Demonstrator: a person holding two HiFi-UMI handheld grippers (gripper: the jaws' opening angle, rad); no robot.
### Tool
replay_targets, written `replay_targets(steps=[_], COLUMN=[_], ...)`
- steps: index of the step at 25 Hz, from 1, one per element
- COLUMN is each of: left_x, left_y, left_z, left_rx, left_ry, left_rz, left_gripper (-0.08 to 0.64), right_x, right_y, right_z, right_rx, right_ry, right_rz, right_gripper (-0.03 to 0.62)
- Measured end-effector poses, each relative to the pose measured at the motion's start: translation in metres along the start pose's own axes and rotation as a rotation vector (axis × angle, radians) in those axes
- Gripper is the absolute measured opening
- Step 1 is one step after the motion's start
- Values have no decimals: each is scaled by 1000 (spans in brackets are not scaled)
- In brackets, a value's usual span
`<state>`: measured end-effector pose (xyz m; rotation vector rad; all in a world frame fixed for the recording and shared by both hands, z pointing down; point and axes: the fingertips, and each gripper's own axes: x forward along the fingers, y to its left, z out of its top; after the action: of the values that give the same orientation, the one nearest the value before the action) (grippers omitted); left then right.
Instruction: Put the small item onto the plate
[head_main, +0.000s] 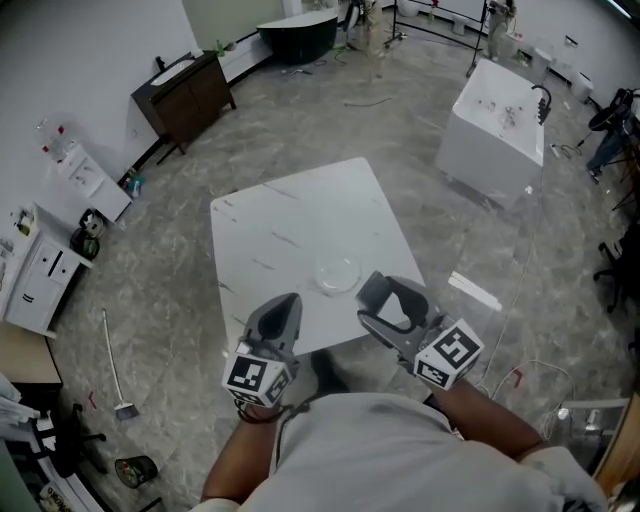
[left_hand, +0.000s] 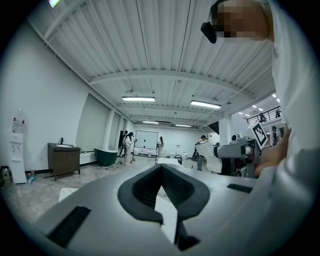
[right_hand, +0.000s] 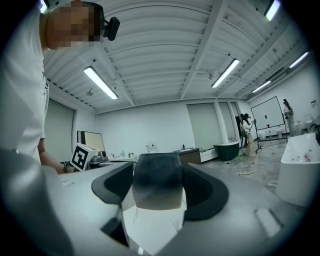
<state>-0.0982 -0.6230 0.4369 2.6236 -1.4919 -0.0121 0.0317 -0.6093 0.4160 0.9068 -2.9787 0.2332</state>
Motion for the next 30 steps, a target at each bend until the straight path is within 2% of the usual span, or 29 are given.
replay_targets(steps=[6, 12, 16, 22, 30], left_x=[74, 122, 149, 180, 205], left_y=[70, 113, 127, 137, 159], left_z=[2, -13, -32, -66, -95], left_rx=[-8, -10, -14, -21, -72], left_ry=[22, 33, 67, 117, 157], left_rz=[-76, -140, -154, -125, -24], left_gripper=[8, 8, 8, 8, 7], right_x=[83, 137, 163, 188, 209], right_y=[-59, -109, -137, -171, -197], right_z=[-21, -76, -120, -188, -274], right_rx=[-49, -74, -76, -80, -93], right_ry=[72, 207, 308, 457, 632], right_rz=[-41, -83, -59, 16, 140], right_gripper=[296, 296, 296, 296, 295])
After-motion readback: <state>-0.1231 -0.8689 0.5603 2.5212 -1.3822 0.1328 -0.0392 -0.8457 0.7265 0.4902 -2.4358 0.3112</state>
